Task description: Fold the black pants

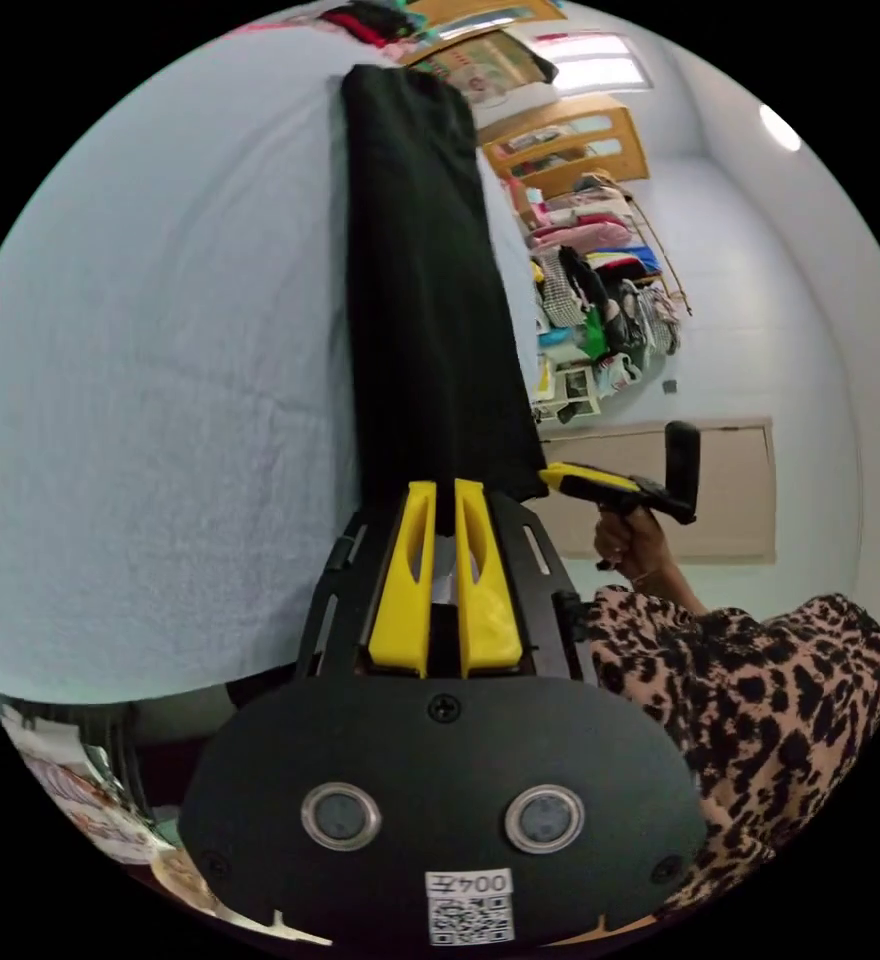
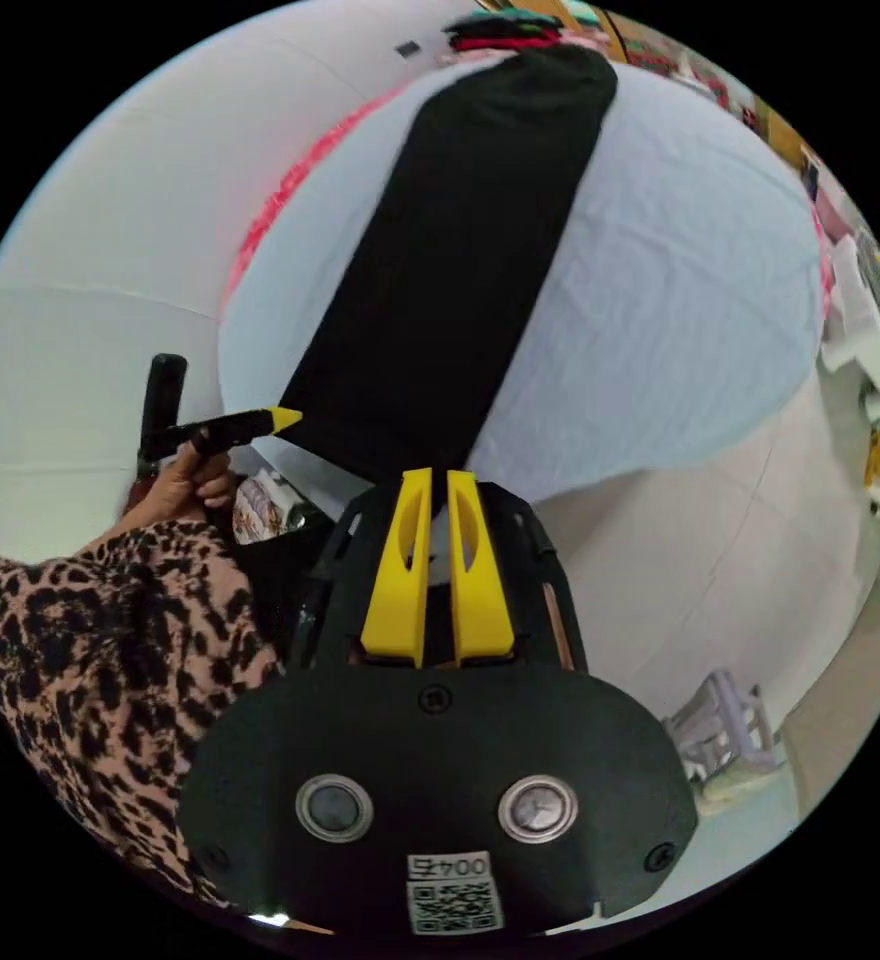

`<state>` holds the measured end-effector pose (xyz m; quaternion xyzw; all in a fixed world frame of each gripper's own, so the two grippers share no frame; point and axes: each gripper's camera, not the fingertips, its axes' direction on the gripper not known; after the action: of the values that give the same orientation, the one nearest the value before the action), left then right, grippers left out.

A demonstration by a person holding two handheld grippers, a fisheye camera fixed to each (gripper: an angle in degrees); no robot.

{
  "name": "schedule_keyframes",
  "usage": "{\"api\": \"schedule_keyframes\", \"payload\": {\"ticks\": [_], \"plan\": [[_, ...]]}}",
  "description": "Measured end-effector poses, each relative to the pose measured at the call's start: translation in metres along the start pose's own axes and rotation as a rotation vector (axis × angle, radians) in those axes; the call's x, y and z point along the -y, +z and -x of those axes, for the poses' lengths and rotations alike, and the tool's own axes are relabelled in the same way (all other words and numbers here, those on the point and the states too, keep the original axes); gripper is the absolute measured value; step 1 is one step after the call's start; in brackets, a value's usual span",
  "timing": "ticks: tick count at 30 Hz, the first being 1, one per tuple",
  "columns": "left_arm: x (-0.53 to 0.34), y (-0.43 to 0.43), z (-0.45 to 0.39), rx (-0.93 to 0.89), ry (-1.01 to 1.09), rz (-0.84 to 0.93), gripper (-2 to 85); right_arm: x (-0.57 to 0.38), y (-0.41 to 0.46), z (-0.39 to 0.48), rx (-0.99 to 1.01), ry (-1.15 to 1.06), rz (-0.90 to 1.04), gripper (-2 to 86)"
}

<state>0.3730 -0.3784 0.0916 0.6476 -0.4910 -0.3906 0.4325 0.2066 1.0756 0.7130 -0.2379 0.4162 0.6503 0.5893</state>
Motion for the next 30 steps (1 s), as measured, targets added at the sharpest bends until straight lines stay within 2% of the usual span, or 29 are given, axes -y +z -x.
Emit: {"api": "schedule_keyframes", "payload": {"ticks": [2, 4, 7, 10, 12, 15, 20, 26, 30], "plan": [[-0.004, 0.003, 0.003, 0.007, -0.015, -0.013, 3.4, -0.004, 0.002, -0.005, 0.036, 0.039, -0.033, 4.2], [0.001, -0.014, -0.012, 0.082, 0.076, -0.040, 3.6, -0.005, -0.009, 0.002, 0.036, 0.002, -0.085, 4.4], [0.006, -0.016, 0.003, 0.091, 0.056, -0.002, 4.3, 0.001, 0.003, -0.004, 0.069, -0.026, -0.046, 5.0], [-0.002, -0.024, 0.019, 0.049, 0.032, -0.015, 6.0, -0.002, 0.006, -0.041, 0.231, 0.084, -0.070, 7.2], [-0.009, -0.036, 0.024, 0.032, 0.044, -0.061, 7.9, -0.012, -0.005, -0.071, 0.389, 0.132, -0.170, 10.2], [-0.008, -0.046, 0.039, -0.003, 0.039, -0.089, 12.3, -0.012, -0.002, -0.100, 0.486, 0.186, -0.214, 12.6], [0.021, -0.023, 0.056, -0.097, 0.026, 0.018, 14.5, 0.008, 0.025, -0.107, 0.530, 0.223, -0.145, 14.4], [0.023, -0.004, 0.056, -0.180, -0.011, 0.039, 13.5, 0.012, 0.039, -0.094, 0.533, 0.217, -0.104, 13.2], [0.025, 0.004, 0.073, -0.260, -0.100, 0.015, 6.8, 0.021, 0.040, -0.092, 0.538, 0.244, -0.063, 7.2]]}}
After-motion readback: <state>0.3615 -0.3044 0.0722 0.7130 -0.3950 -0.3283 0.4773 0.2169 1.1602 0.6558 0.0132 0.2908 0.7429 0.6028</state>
